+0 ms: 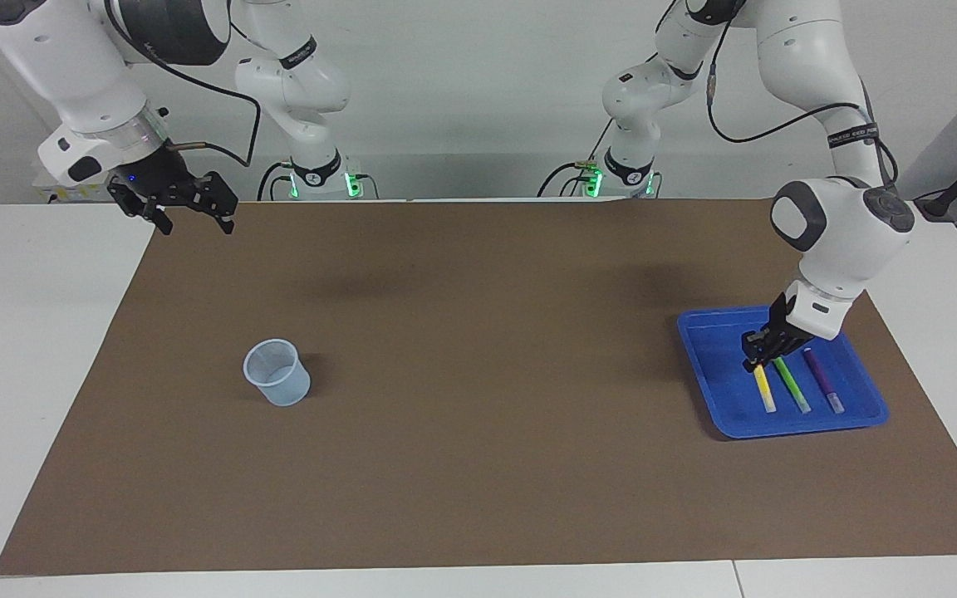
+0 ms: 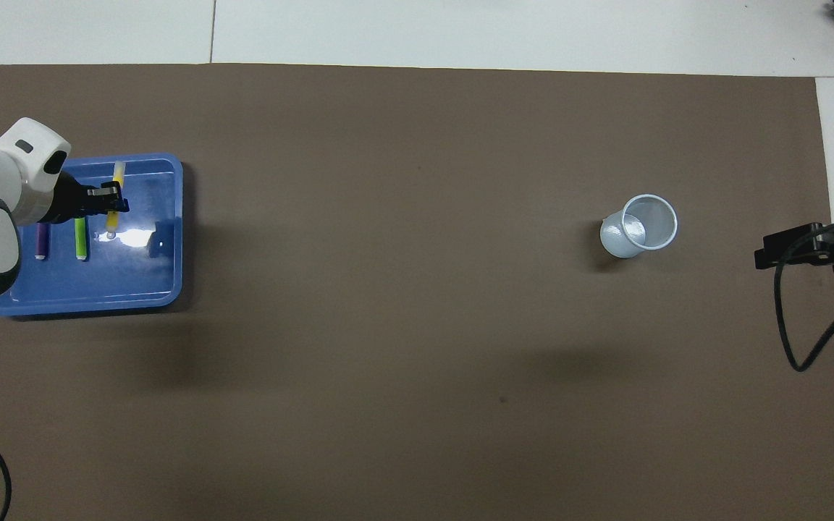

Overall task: Right arm passes pens to left for tray arrangement
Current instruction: 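Lower the yellow pen into the tray and open the left gripper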

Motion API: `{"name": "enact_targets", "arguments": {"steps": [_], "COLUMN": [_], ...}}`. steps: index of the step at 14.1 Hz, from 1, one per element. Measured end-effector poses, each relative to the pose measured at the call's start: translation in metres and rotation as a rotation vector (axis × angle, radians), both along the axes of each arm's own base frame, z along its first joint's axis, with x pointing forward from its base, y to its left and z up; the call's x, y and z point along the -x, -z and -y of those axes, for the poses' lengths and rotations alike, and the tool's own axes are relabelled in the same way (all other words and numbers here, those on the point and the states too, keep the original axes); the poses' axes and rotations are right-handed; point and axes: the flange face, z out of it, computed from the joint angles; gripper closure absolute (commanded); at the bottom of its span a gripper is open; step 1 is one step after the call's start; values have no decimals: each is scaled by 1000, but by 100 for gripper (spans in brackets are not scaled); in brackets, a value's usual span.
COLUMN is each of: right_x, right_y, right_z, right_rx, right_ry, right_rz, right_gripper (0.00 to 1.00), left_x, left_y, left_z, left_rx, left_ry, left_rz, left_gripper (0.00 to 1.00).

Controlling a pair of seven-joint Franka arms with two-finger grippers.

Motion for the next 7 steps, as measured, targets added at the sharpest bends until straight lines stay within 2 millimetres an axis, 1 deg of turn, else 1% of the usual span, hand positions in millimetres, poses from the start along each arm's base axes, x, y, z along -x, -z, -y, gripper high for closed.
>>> {"name": "enact_targets", "arguments": {"steps": [3,7], "right_x": [0,0], "right_y": [0,0], "right_z": [0,0], "right_rx": [0,0], "right_ry": [0,0], "right_rz": [0,0], "right_gripper": [0,0], "left_x": [-5,1], "left_y": [28,44], "left_z": [-2,2], "left_rx": [17,20], "left_ry": [-3,8], "left_rz": [1,-26], "left_gripper": [100,99]}}
